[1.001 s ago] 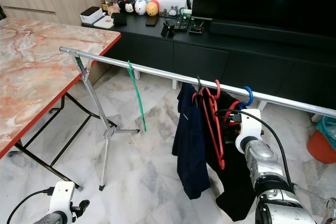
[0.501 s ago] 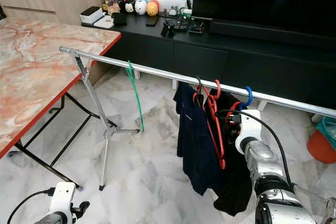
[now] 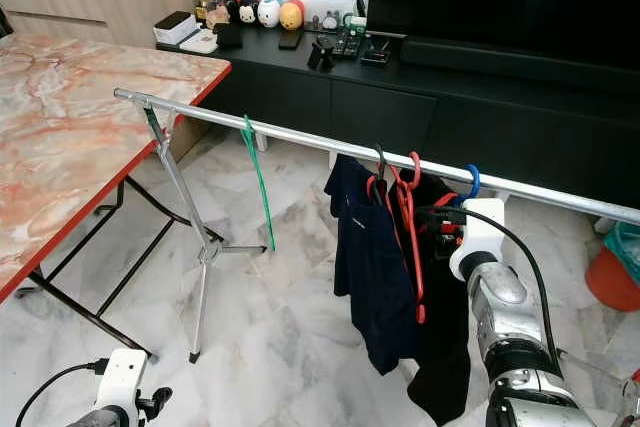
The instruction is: Hang hanger
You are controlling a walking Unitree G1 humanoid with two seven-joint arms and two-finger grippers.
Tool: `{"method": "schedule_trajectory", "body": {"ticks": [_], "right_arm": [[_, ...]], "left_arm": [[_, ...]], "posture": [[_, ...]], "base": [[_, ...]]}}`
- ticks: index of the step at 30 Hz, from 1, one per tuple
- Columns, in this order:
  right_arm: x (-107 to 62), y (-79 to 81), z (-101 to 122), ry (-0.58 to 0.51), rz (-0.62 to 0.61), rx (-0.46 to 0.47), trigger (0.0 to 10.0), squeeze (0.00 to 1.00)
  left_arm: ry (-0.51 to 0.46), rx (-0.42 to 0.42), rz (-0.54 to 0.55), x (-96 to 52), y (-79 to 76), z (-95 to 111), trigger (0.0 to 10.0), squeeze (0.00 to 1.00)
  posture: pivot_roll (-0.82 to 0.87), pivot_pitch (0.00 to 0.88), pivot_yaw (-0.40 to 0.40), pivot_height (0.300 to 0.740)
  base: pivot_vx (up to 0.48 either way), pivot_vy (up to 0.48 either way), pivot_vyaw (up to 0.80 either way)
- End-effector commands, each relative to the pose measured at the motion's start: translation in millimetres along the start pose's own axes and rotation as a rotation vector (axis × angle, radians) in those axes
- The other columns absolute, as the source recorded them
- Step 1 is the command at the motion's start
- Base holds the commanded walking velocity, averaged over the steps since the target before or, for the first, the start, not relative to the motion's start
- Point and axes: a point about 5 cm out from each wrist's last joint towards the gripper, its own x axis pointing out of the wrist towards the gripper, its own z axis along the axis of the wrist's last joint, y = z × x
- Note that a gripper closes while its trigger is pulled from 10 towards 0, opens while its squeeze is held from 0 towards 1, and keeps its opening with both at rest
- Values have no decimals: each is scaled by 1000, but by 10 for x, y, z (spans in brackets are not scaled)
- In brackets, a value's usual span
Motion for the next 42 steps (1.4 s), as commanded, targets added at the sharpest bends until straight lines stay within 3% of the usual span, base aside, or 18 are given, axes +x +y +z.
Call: {"method": "schedule_trajectory", "body": {"ticks": [1, 8, 13, 14, 15, 17, 20, 29, 30, 31, 34, 42], "right_arm": [[-42, 4, 72, -66, 18, 13, 10000, 0], [-165, 36, -32, -58, 83, 1, 10000, 0], [-233, -68, -145, 13, 59, -29, 10000, 27], [-240, -94, -140, 18, 53, -34, 10000, 878], [-252, -119, -130, 20, 48, -38, 10000, 1000], [-269, -170, -105, 24, 39, -68, 10000, 1000], [-295, -301, -45, 55, 30, -191, 10000, 1000], [-329, -475, 131, 81, 74, -293, 10000, 1000], [-327, -476, 125, 93, 81, -296, 10000, 553], [-324, -471, 113, 106, 91, -302, 10000, 0], [-318, -452, 89, 114, 112, -264, 10000, 0], [-342, -368, -40, 195, 233, -281, 10000, 0]], "left_arm": [[26, 19, 5, -27, 41, -83, 10000, 0], [30, 26, 1, -31, 48, -94, 10000, 0], [31, 29, -2, -26, 37, -87, 10000, 0], [31, 30, -3, -25, 35, -84, 10000, 0], [32, 31, -3, -24, 33, -82, 10000, 0], [32, 31, -3, -22, 29, -78, 10000, 0], [32, 31, -4, -19, 22, -72, 10000, 0], [38, 28, -10, -25, 35, -89, 10000, 0], [39, 29, -10, -28, 41, -96, 10000, 0], [41, 29, -10, -32, 49, -105, 10000, 0], [45, 27, -9, -42, 72, -125, 10000, 0], [83, 30, 10, -145, 289, -306, 10000, 0]], "posture": [[14, 0, 52, 740], [10, 0, 54, 740], [7, 0, 53, 740], [7, 0, 54, 740], [7, 0, 54, 740], [7, 0, 54, 740], [7, 0, 55, 740], [7, 0, 54, 740], [7, 0, 54, 740], [11, 0, 52, 740], [12, 0, 51, 740], [18, 0, 54, 740]], "base": [[0, 0, 0], [0, 0, 0], [0, 0, 0], [0, 0, 0], [0, 0, 0], [0, 0, 0], [0, 0, 0], [0, 0, 0], [0, 0, 0], [0, 0, 0], [0, 0, 0], [0, 0, 0]]}}
